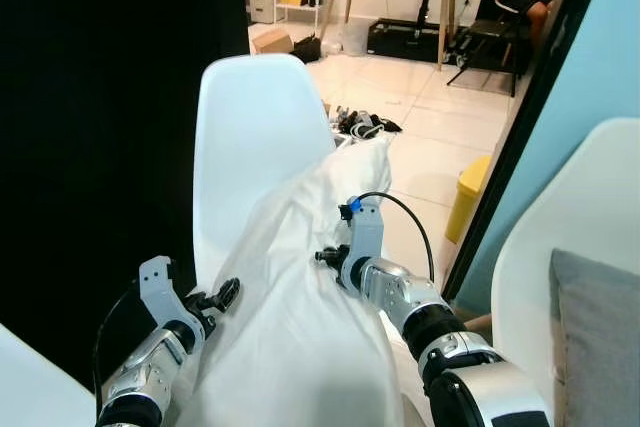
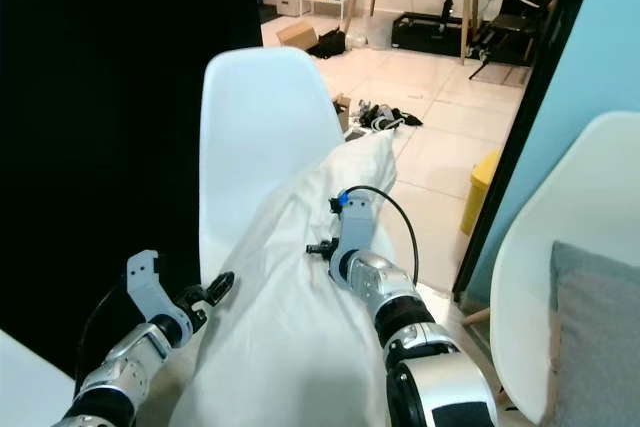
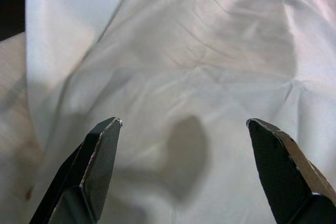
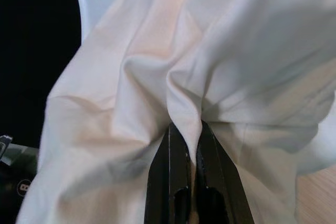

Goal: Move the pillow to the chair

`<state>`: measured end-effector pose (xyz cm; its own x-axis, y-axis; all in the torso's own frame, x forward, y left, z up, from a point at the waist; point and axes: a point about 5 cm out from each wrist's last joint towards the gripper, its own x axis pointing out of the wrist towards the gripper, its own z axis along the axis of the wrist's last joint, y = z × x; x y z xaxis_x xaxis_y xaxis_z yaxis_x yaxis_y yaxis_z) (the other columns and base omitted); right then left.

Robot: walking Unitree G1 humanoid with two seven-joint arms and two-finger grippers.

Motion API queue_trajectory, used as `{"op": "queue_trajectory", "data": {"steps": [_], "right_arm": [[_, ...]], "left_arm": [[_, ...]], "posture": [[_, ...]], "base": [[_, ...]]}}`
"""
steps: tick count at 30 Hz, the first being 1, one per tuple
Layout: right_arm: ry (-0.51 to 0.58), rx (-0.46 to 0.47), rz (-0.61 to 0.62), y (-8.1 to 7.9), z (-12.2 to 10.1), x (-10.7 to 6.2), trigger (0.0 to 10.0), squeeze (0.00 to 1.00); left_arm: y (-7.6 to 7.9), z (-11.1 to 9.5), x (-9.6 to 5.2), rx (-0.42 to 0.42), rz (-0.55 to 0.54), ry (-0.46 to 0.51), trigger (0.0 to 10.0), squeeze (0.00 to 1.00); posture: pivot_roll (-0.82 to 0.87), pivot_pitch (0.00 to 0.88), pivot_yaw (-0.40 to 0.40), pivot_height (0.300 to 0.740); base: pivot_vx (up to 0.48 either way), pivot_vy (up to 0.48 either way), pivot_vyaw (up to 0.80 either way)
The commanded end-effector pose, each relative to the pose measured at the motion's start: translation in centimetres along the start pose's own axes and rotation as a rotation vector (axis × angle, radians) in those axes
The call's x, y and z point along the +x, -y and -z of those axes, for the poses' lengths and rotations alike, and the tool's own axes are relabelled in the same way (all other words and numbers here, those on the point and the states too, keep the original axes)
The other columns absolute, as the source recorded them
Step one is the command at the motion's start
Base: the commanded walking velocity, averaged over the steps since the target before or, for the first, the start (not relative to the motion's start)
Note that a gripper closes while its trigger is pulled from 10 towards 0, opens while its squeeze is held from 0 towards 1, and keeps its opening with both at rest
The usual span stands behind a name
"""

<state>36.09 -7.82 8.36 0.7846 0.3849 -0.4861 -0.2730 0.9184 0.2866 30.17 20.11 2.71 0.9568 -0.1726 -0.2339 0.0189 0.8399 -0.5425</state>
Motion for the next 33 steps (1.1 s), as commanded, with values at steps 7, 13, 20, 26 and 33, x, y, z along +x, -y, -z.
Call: {"op": "queue_trajectory", "data": {"steps": [7,13,20,26,33], "right_arm": [[-0.019,-0.032,-0.055,-1.0,-0.2,0.1,10.0,0.0],[-0.01,-0.035,-0.066,-1.0,-0.7,0.0,10.0,0.0],[0.037,-0.004,-0.117,-1.4,-1.6,-0.6,10.0,0.0],[0.073,0.04,-0.154,-1.9,-1.9,-1.2,10.0,0.0],[0.084,0.048,-0.163,-2.1,-2.4,-1.5,10.0,0.0]], "left_arm": [[2.0,0.5,0.8,0.128,0.116,-0.047,10.0,0.0],[2.2,1.4,0.9,0.233,0.143,-0.124,10.0,0.0],[1.5,1.3,1.2,0.415,0.045,-0.193,10.0,0.0],[0.9,0.5,1.4,0.46,-0.042,-0.185,0.0,0.0],[1.2,0.6,1.6,0.414,-0.042,-0.18,0.0,0.0]], "posture": [[-0.06,0.072,-0.004,0.536],[-0.09,0.11,-0.006,0.516],[-0.12,0.185,-0.002,0.491],[-0.13,0.229,0.004,0.481],[-0.12,0.232,0.008,0.481]], "base": [[0.0,0.0,0.0],[0.0,0.0,0.0],[0.0,0.0,0.0],[0.0,0.0,0.0],[0.0,0.0,0.0]]}}
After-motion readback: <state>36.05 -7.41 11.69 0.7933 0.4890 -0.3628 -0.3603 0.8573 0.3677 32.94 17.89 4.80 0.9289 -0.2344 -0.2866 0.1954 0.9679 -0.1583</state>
